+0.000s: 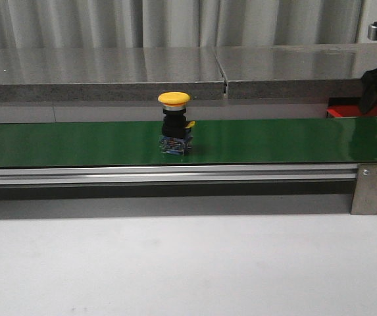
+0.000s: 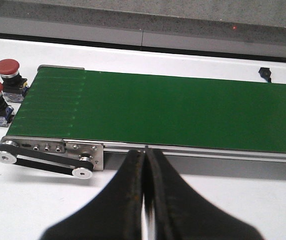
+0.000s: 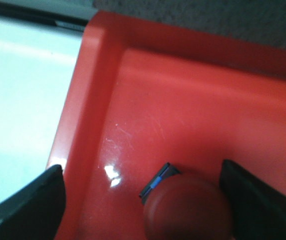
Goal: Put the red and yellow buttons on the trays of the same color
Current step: 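Lower the red button into the red tray and open the right gripper, then grasp the yellow button at the belt's end with the right gripper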
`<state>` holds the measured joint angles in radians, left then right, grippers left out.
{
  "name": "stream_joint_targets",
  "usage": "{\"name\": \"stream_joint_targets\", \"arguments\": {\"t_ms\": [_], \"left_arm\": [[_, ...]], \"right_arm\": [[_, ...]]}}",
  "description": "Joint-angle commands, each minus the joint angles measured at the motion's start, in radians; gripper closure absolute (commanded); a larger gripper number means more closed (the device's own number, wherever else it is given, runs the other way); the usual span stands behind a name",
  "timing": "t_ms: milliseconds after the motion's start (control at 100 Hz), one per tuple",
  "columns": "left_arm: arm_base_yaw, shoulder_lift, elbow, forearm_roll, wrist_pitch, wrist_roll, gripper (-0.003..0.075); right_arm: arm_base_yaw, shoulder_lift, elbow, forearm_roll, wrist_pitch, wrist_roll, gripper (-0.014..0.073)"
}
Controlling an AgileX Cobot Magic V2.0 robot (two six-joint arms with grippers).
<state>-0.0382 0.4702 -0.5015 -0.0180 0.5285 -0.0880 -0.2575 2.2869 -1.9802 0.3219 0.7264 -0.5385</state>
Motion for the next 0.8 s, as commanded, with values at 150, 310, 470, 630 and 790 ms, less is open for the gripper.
{"name": "stream_joint_targets", "arguments": {"t_ms": [150,310,470,630,790], "left_arm": [[-0.007,0.003,-0.027,-0.009,-0.071,-0.002,0.0739],[-0.007,0.003,-0.027,-0.009,-0.071,-0.002,0.0739],[-0.007,0.003,-0.027,-0.009,-0.071,-0.002,0.0739],[-0.007,0.003,-0.027,-0.009,-0.071,-0.002,0.0739],[-0.007,0.003,-0.027,-0.009,-0.071,-0.002,0.0739]], "right_arm": [[-0.005,-0.203,-0.038,0.037,-0.019,-0.008,-0.0041],[-0.004,-0.286,-0.038,0.046,0.088,-0.008,-0.0041],[-0.002,-0.365,-0.037,0.056,0.217,-0.008,-0.0041],[0.008,-0.455,0.018,0.067,0.307,-0.014,-0.0041],[0.048,-0.561,0.153,0.067,0.314,-0.051,-0.0041]]}}
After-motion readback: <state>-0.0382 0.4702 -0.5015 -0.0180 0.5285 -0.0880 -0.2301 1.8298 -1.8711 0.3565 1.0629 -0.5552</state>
